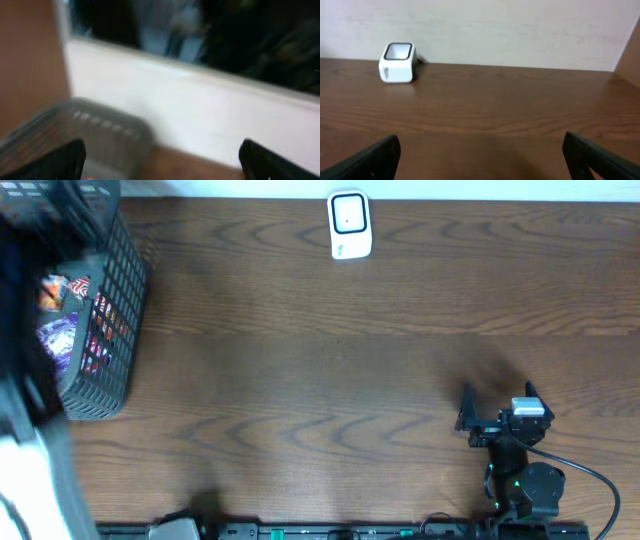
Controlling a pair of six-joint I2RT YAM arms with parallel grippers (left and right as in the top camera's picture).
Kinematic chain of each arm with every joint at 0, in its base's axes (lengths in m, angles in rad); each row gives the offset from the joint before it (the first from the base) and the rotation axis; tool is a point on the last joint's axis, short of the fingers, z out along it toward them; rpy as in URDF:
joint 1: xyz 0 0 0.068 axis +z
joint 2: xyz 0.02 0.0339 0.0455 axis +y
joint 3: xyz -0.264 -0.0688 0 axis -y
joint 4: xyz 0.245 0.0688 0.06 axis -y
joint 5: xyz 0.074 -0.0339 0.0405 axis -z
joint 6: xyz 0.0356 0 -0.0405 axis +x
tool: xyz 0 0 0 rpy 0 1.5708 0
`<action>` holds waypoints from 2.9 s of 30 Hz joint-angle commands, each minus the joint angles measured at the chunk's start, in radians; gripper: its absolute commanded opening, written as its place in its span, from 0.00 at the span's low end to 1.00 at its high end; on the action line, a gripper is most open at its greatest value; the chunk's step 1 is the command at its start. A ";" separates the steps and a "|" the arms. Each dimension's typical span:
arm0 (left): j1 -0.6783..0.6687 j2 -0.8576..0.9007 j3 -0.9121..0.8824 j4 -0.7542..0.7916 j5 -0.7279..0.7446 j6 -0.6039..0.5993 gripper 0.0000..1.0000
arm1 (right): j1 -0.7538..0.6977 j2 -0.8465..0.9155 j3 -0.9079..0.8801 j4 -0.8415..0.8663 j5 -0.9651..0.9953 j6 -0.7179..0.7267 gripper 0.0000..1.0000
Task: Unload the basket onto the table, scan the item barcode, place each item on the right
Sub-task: 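Reach the left gripper into the basket toward the purple package, then grasp the purple Carefree package and lift it out of the basket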
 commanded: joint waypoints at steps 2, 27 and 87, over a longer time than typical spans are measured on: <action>0.082 0.284 0.303 -0.282 0.051 0.034 0.98 | 0.010 -0.006 -0.002 -0.003 0.001 -0.009 0.99; 0.351 0.794 0.242 -0.717 -0.208 -0.106 0.98 | 0.010 -0.006 -0.002 -0.003 0.001 -0.009 0.99; 0.355 0.191 0.010 -0.345 -0.048 -0.271 0.98 | 0.010 -0.006 -0.002 -0.003 0.001 -0.009 0.99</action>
